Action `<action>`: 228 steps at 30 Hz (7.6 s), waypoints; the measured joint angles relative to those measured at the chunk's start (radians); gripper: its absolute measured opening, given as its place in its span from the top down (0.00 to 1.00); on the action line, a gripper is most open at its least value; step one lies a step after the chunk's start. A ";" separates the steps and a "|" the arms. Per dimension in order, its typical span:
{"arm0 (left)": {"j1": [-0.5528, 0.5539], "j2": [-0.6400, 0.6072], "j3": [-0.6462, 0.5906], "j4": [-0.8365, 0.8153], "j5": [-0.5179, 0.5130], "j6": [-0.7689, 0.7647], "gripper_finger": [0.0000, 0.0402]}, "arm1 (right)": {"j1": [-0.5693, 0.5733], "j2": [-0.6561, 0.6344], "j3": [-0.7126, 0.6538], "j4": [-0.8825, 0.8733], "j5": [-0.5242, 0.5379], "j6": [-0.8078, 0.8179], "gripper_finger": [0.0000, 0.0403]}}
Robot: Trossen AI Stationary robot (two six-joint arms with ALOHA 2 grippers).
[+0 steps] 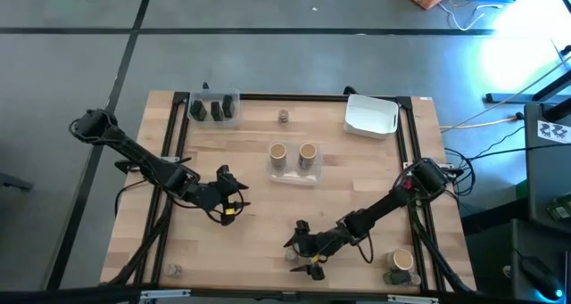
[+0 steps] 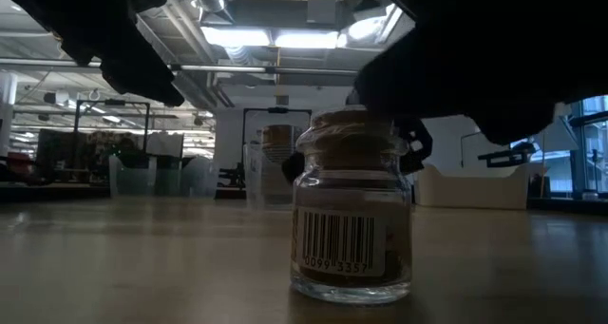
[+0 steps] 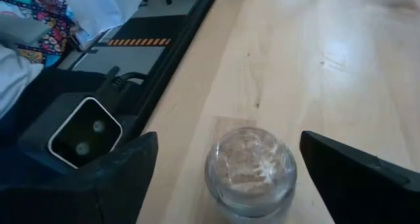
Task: Sort spices by type
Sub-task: Put the brown seasoning bottle into white bin, then put the gold seasoning bottle into the bottom transparent bin
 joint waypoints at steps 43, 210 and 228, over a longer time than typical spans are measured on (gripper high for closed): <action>0.000 0.000 0.000 0.002 -0.028 -0.025 0.40 | -0.029 -0.381 0.019 -0.569 0.263 -0.074 0.55; 0.033 0.344 0.006 0.659 0.024 0.351 0.40 | 0.366 -0.510 0.413 -1.873 0.146 1.132 0.30; 0.033 0.358 0.006 0.693 0.023 0.312 0.40 | 0.403 -0.464 0.403 -1.864 0.033 1.357 0.28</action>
